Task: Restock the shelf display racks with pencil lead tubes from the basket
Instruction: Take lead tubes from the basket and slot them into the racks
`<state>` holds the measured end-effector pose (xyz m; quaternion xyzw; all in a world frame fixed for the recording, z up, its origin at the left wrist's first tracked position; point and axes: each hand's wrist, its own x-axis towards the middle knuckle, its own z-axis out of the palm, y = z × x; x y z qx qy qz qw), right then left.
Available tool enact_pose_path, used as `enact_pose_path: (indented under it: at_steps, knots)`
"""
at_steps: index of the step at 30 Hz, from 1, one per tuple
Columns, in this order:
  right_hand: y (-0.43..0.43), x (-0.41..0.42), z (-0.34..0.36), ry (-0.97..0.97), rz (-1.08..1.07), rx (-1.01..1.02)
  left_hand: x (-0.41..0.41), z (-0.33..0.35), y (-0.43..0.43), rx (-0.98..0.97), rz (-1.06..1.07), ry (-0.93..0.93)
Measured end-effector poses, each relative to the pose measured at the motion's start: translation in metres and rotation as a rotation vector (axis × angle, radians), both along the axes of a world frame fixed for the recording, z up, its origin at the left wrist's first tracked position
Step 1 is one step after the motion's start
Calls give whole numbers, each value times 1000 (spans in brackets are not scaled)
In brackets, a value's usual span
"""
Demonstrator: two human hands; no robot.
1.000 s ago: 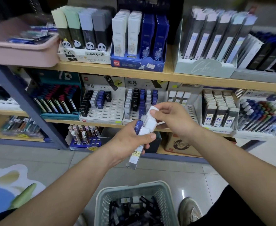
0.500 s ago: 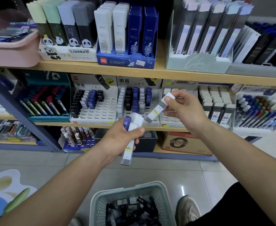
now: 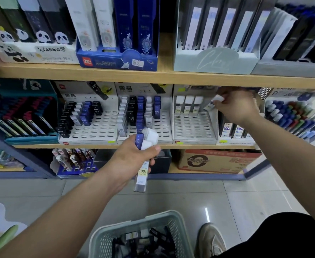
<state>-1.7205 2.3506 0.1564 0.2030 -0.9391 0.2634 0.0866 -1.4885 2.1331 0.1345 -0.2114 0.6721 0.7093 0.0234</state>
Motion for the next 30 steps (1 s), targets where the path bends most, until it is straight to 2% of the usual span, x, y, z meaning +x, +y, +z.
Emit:
enact_pose_path:
  at_steps: [7,15,20,25,30]
  knots:
    - [-3,-12,-14,-5,32,115,-6,-4,-4,31,15,14]
    - [4,-21,-19,-20,79,155,-6,-3,-8,36,44,24]
    - [-3,-26,-23,113,48,150,-4,-1,-6,58,53,31]
    - [-6,-29,-27,123,-14,167,-2,-2,-8,42,52,30]
    - [-6,-29,-33,217,-5,156,-3,-4,-10,44,64,20]
